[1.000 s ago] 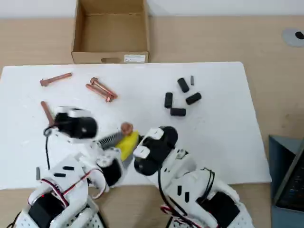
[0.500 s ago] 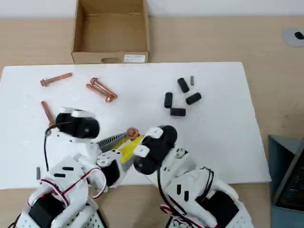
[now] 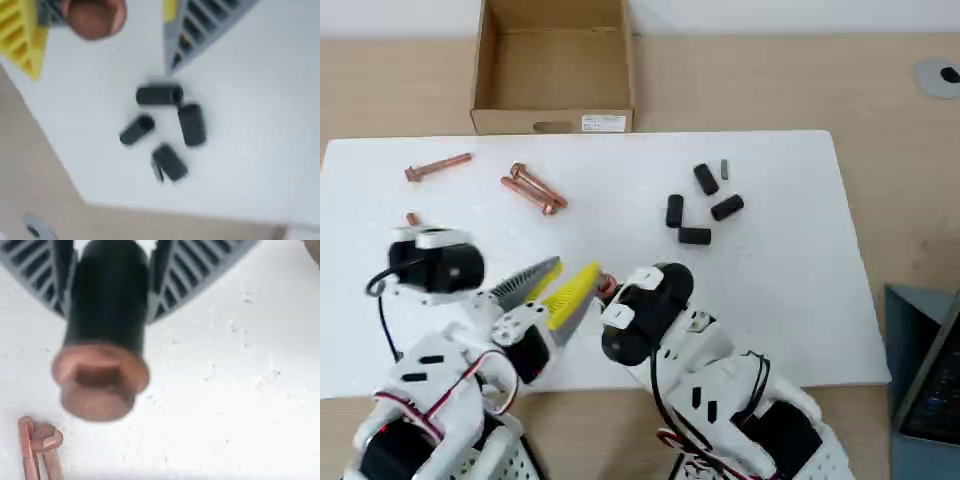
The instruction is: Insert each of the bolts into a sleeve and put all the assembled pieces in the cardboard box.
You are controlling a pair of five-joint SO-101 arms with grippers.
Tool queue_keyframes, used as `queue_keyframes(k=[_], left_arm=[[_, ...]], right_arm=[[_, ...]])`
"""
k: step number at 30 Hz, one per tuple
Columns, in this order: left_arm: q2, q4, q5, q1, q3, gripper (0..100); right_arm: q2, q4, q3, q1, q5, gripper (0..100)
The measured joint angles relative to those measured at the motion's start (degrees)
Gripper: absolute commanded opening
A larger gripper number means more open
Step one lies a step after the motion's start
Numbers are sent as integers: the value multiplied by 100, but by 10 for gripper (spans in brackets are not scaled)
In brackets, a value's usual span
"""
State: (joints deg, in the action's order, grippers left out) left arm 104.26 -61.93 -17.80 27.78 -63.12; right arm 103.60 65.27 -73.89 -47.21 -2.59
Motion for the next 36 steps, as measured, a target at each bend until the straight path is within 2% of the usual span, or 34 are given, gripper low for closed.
queue_keyframes(k=[2, 6, 10, 13, 17, 23, 29, 36], left_arm=[[0, 0, 229, -246, 132, 0], [0, 0, 818, -967, 264, 0], [0, 0, 1240, -1899, 246, 1], [0, 0, 1459, -2462, -97, 1], [0, 0, 1574, -3042, -888, 1], [-26, 0, 1609, -3429, -2136, 1], [-26, 0, 1609, -3657, -2892, 1], [-26, 0, 1609, -3771, -3130, 2]], right_arm=[[0, 0, 0, 9, 0, 9], [0, 0, 0, 457, 0, 9], [0, 0, 18, 1213, 0, 9], [0, 0, 105, 1714, 0, 9], [-176, 62, 765, 1881, -316, 9], [-2391, -26, 2347, 1934, -475, 9], [-4844, -774, 3859, 1934, -466, 9], [-7297, -1793, 5266, 1934, 273, 9]])
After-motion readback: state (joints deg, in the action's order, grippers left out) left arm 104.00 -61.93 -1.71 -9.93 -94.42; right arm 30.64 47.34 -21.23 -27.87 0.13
